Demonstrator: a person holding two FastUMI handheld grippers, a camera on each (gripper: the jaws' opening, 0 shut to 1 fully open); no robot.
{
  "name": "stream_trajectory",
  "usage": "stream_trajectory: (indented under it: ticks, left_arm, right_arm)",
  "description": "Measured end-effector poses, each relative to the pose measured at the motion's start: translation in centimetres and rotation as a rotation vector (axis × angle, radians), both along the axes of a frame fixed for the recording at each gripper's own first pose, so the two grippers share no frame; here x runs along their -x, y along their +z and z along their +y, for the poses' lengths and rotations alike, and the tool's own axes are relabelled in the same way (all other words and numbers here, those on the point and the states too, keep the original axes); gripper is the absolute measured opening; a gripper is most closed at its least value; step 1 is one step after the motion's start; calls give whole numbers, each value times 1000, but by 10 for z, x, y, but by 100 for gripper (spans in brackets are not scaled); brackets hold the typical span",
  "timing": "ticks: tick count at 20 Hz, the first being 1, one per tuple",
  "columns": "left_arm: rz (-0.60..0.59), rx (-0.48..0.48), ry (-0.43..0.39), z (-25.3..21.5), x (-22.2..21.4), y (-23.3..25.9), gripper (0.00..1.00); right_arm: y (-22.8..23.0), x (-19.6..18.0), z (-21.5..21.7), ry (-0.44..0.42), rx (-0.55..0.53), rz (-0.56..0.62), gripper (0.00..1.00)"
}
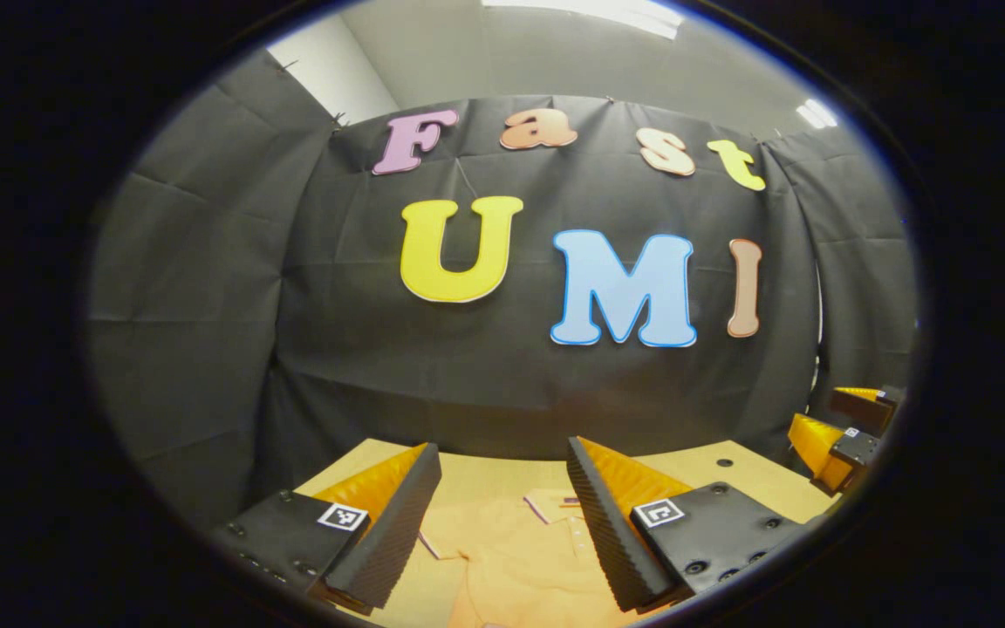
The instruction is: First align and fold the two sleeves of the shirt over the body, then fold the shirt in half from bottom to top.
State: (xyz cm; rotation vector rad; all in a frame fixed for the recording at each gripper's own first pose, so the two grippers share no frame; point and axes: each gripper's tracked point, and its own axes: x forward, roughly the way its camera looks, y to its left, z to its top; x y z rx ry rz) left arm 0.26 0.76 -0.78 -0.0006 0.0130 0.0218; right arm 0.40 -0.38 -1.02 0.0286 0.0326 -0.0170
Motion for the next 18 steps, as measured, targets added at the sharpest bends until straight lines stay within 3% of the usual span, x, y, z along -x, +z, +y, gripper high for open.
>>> stream_trajectory:
  ticks: [11, 18]
  left_arm:
    - [15, -7, 32, 0, 2, -5, 94]
    - [43, -14, 38, -8, -5, -18, 94]
  right_arm:
    - [-16, -14, 1, 34, -1, 41, 97]
    - [-54, -35, -9, 43, -29, 142, 98]
